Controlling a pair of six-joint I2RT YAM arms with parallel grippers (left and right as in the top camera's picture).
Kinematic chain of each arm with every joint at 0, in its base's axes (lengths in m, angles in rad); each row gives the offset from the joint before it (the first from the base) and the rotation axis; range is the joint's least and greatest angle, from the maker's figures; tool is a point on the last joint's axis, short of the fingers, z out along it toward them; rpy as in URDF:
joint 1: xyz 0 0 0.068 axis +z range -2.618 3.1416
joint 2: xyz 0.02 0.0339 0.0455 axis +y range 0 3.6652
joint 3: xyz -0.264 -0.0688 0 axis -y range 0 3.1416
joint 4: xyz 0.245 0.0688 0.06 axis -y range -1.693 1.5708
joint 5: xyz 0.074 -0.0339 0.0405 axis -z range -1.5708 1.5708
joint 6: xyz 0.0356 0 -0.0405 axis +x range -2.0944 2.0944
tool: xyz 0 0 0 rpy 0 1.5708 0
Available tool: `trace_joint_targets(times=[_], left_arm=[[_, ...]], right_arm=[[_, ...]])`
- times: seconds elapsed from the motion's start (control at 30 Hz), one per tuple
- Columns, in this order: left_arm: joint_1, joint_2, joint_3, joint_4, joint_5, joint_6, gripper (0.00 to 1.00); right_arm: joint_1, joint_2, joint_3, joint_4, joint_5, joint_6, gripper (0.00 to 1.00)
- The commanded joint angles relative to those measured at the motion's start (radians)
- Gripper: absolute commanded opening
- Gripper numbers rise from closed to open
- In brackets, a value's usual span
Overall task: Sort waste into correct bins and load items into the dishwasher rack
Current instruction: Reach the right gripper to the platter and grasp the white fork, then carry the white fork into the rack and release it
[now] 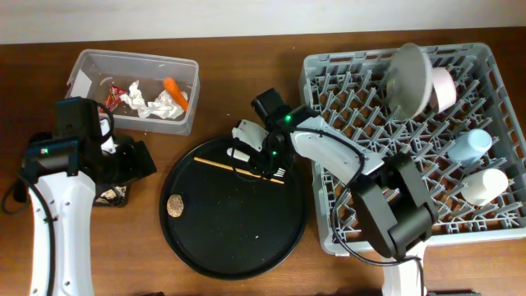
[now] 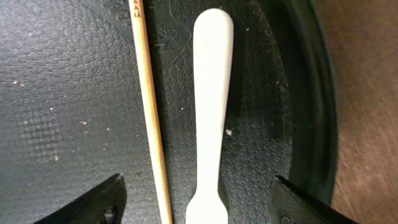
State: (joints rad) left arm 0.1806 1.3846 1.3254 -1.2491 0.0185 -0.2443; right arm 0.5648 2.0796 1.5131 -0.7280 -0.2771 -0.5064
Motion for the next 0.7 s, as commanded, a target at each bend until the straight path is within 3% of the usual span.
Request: trace_joint_targets(times=[0.0, 0.1, 0.33, 0.43, 0.6, 0.63, 0.67], left_arm=[[-0.002, -0.01, -0.003, -0.002, 0.003, -0.01, 0.99], [-0.002, -0.01, -0.003, -0.002, 0.003, -0.01, 0.99], [-0.002, -0.01, -0.003, -0.001, 0.003, -0.01, 0.99], [-0.002, -0.01, -0.003, -0.001, 0.003, -0.01, 1.0], [-0.002, -0.01, -0.003, -0.002, 0.003, -0.01, 0.99], [-0.002, -0.01, -0.003, -0.001, 0.003, -0.01, 0.99], [-0.002, -0.01, -0.003, -0.001, 0.003, -0.01, 0.99]], right_arm=[[0.012, 0.035, 0.005, 0.023, 0.003, -0.018, 0.72], [0.012, 0.061, 0.005, 0.037, 0.01, -0.018, 0.67], [0.012, 0.071, -0.005, 0.06, 0.073, -0.017, 0.46], [0.012, 0.071, -0.032, 0.064, 0.085, -0.017, 0.44], [0.012, 0.071, -0.034, 0.043, 0.088, -0.003, 0.33], [0.012, 0.071, -0.034, 0.035, 0.096, 0.018, 0.3], [0.012, 0.071, -0.034, 0.023, 0.098, 0.018, 0.21]])
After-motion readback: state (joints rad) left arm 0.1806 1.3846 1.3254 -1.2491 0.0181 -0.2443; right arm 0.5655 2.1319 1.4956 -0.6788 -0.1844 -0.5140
